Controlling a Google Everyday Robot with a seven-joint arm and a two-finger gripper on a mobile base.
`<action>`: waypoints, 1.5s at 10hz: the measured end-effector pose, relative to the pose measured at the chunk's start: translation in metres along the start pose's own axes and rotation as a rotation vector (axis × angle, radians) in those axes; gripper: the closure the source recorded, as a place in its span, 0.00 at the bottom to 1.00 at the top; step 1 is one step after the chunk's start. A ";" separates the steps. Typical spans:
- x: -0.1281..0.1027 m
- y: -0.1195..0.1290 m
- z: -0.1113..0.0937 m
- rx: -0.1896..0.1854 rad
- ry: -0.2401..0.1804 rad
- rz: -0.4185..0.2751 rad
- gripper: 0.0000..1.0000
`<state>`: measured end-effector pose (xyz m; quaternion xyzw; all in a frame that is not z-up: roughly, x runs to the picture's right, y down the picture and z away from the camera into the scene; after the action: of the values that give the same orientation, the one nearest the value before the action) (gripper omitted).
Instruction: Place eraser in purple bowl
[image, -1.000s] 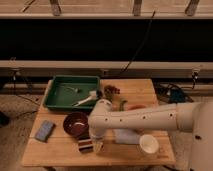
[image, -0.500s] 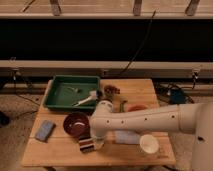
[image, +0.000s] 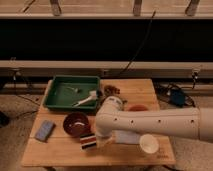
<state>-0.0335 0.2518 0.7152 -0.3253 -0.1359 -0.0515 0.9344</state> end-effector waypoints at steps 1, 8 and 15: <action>0.002 -0.001 -0.013 0.021 -0.001 -0.011 1.00; -0.022 -0.040 -0.091 0.097 0.012 -0.094 1.00; -0.080 -0.091 -0.068 0.061 0.004 -0.107 1.00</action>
<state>-0.1116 0.1387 0.6954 -0.2889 -0.1529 -0.0977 0.9400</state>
